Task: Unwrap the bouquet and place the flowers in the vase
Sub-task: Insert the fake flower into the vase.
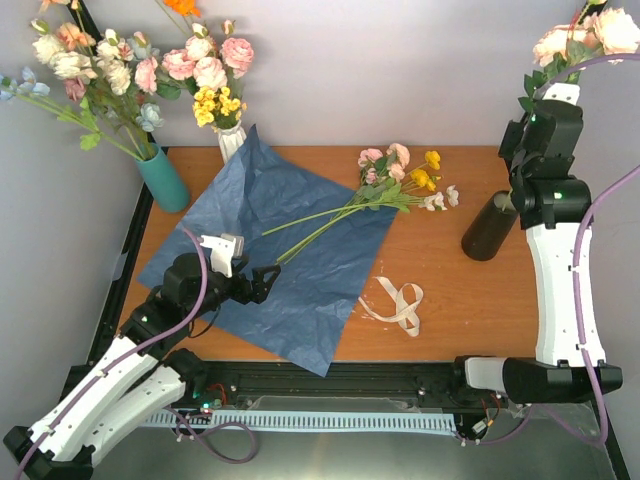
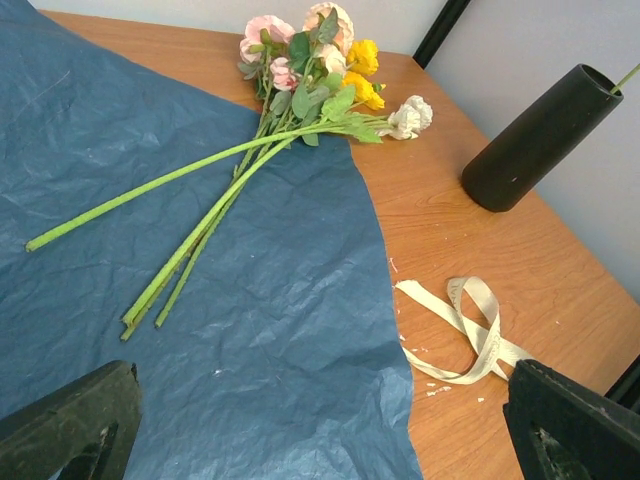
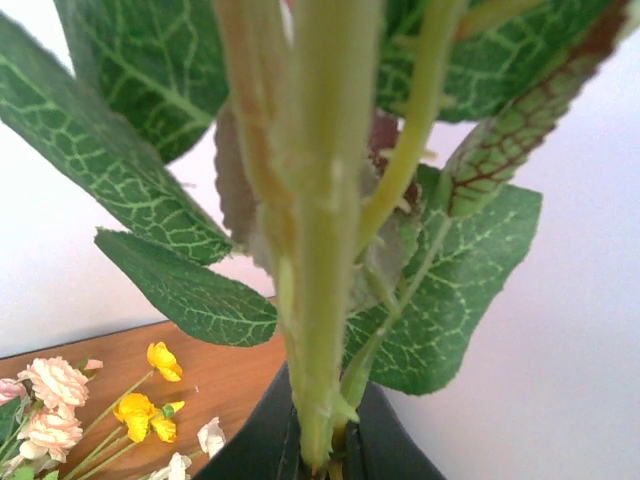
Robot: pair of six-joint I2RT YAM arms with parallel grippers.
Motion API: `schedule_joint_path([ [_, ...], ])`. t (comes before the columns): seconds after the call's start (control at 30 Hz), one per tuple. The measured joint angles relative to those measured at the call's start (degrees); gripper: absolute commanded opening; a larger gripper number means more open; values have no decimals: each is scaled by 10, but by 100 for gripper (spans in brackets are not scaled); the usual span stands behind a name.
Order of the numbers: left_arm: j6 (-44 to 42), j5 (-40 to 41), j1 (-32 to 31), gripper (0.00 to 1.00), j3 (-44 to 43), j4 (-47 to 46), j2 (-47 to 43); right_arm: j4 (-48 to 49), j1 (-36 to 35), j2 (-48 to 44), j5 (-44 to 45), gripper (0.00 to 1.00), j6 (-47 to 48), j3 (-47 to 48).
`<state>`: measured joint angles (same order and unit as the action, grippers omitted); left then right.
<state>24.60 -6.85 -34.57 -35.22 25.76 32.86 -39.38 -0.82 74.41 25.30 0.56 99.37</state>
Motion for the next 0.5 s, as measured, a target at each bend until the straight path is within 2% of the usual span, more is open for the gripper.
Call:
schedule_joint_path([
  [0.3,0,0,0,99,2,0,0,74,19,-28,-8,4,-9,-100],
  [0.37,0,0,0,100,2,0,0,85,22,-32,-8,7,-15,-118],
  [0.5,1,0,0,100,2,0,0,96,25,-34,-9,20,-36,-160],
])
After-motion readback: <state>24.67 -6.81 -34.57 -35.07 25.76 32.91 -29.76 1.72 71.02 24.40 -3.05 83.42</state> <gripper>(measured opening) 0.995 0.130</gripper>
